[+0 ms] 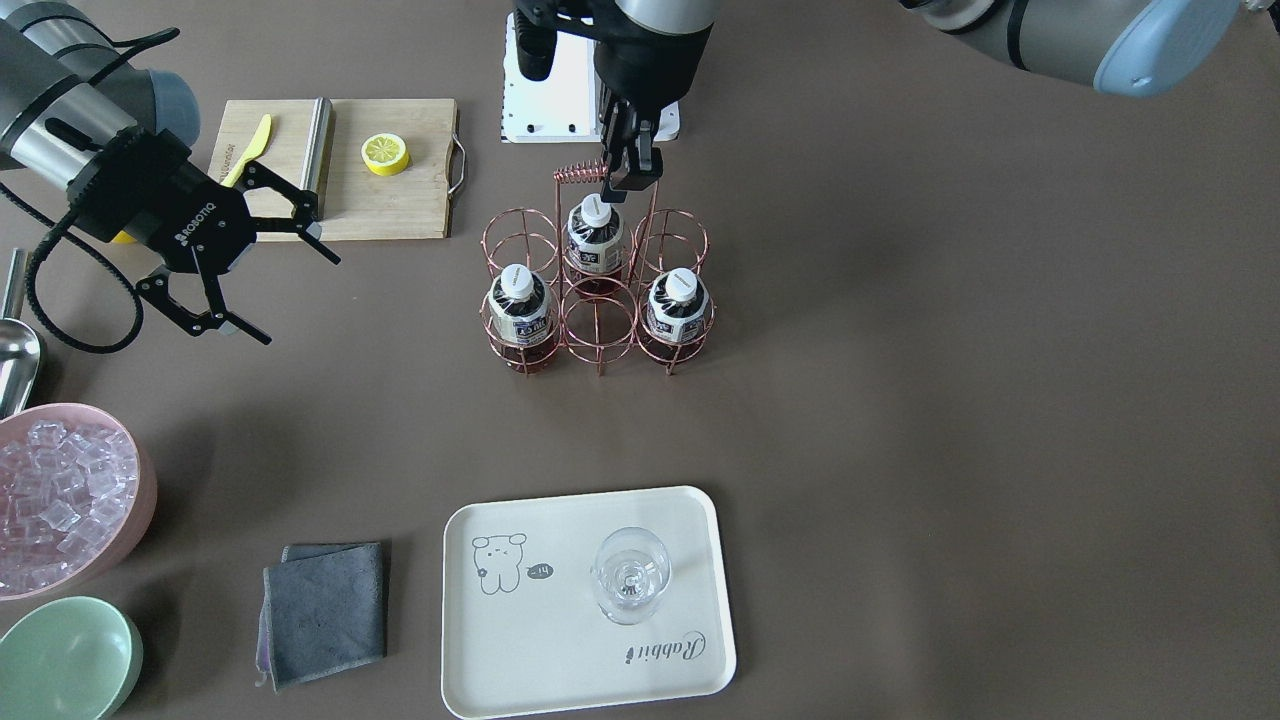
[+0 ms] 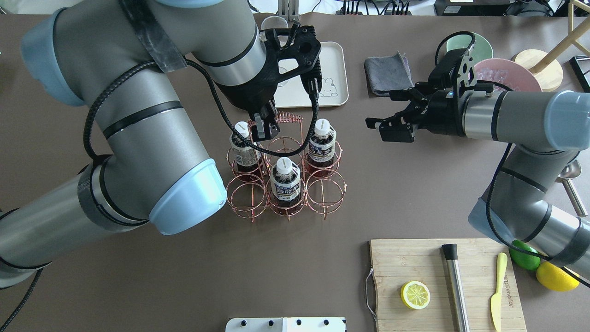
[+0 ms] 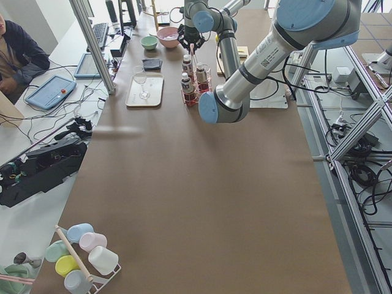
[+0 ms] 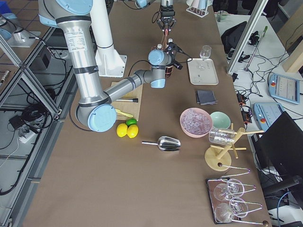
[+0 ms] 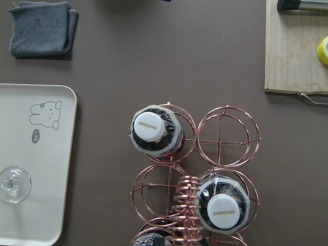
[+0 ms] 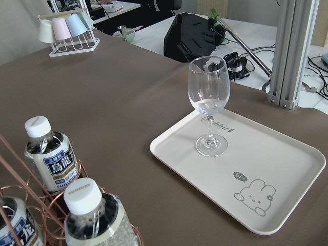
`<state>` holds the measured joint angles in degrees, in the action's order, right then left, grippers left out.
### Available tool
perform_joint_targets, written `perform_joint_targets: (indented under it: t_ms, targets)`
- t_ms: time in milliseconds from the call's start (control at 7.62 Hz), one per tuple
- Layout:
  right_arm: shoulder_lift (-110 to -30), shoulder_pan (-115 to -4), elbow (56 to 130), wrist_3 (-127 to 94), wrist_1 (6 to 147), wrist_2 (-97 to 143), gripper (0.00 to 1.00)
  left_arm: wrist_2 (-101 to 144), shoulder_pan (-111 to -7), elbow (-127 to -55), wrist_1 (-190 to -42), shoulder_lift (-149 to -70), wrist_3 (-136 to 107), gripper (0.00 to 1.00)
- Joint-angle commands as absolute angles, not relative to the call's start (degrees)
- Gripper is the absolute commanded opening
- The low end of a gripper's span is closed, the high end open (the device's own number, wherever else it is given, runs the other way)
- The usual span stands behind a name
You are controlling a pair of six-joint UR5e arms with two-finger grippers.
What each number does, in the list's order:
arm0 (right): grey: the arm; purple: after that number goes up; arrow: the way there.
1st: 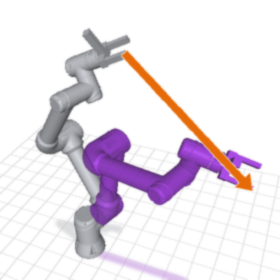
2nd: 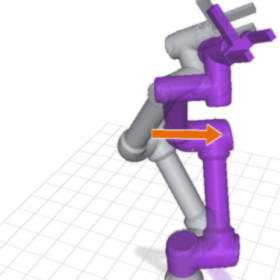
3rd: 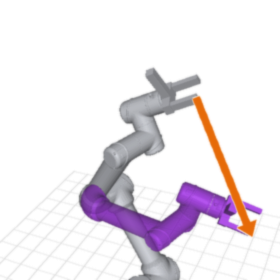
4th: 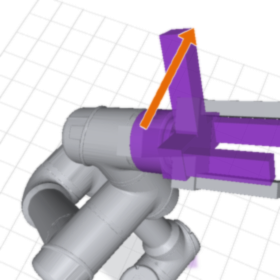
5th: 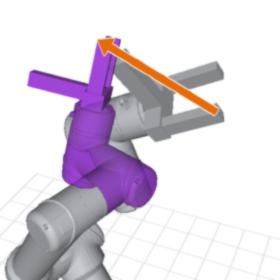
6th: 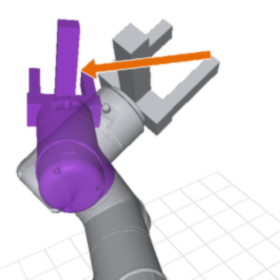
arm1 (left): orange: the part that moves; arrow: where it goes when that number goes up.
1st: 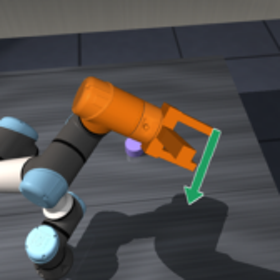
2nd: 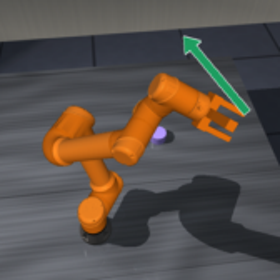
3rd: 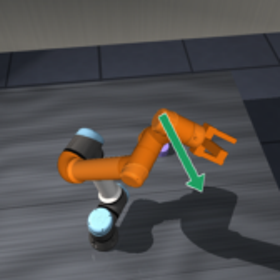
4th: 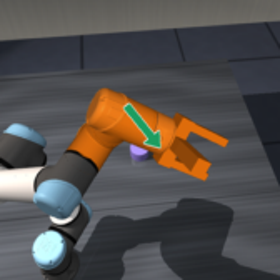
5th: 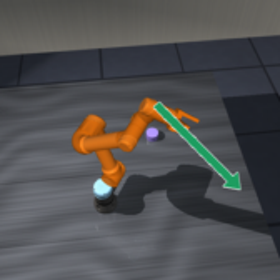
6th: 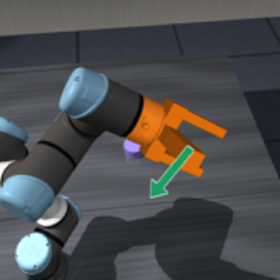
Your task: Take tea from basket to plate
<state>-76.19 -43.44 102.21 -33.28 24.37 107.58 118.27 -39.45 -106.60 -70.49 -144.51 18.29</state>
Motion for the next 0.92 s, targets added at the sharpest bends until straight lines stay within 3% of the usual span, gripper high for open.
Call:
perform_joint_targets:
  t_ms: [0, 787]
  targets:
    - [-74.4, -38.8, 103.0, -33.1, 23.7, 98.4, 0.98, 118.2, -39.4, -106.5, -70.6, -144.5, 18.3, 0.0]
    - [-71.8, -29.7, 101.7, -31.2, 22.6, 84.7, 0.98, 118.2, -39.4, -106.7, -70.6, -144.5, 17.9, 0.0]
